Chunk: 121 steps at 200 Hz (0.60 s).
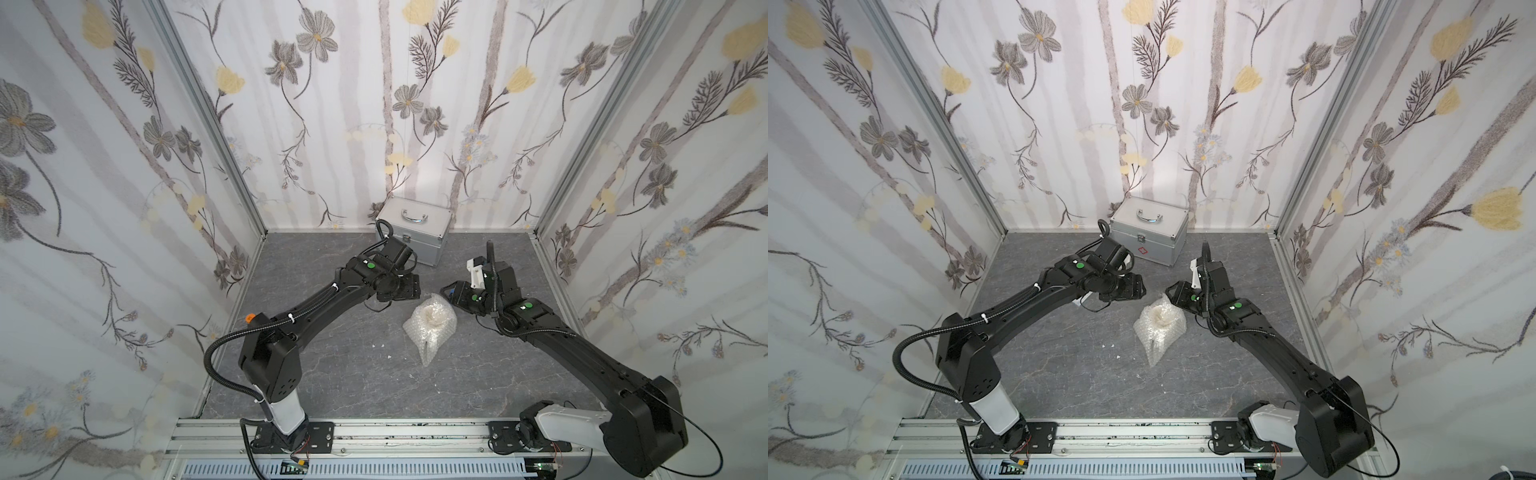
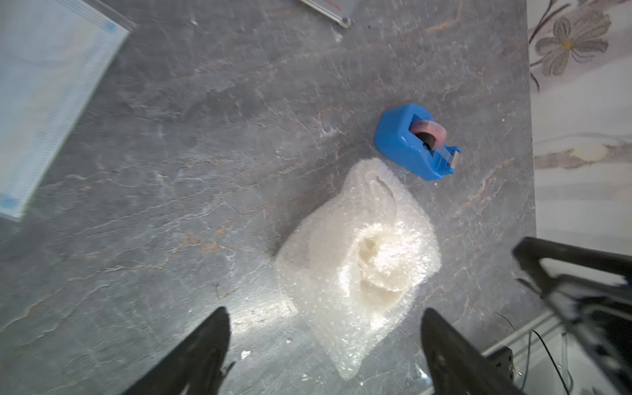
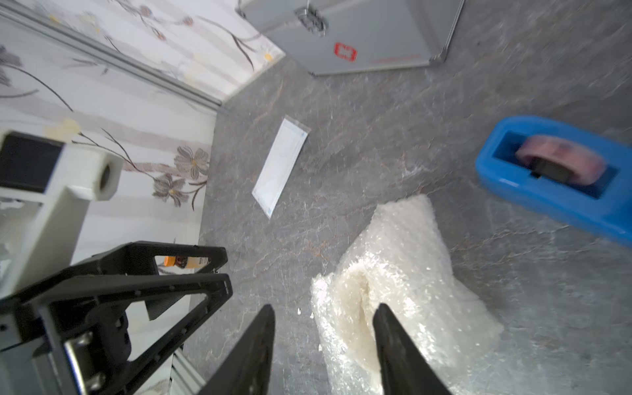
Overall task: Wrap mugs in bubble wrap
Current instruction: Reset both arms
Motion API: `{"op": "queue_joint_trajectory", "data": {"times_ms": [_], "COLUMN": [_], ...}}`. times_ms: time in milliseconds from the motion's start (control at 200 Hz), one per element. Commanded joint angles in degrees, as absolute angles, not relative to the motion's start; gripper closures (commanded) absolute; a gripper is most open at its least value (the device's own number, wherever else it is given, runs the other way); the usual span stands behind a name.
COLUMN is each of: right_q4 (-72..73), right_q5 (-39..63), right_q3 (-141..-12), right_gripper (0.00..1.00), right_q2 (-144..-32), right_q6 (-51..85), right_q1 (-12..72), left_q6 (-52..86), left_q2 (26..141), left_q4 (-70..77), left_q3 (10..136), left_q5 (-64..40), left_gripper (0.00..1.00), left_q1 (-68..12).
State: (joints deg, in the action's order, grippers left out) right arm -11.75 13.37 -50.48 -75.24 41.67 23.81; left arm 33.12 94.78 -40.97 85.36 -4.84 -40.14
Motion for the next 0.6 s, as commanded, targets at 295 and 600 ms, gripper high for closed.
{"op": "queue_joint_trajectory", "data": {"times_ms": [295, 600], "right_q4": [-7.11, 16.09], "right_q5": [-1.5, -11.97], "right_q3": [-43.33, -25.63], "right_gripper": [0.0, 0.0], "right_q2": [-59.53, -56.08], "right_q6": [27.87, 24.21], "right_q1": [7.36, -2.99], "left_q6": [31.39, 10.1], "left_q2": [77.97, 66.77], "left_q4": [-27.56, 0.69], "left_q3": [62.29, 37.43], "left_q5": [20.66, 27.74], "left_gripper": [0.0, 0.0], "left_q1": [-27.35, -20.78]}}
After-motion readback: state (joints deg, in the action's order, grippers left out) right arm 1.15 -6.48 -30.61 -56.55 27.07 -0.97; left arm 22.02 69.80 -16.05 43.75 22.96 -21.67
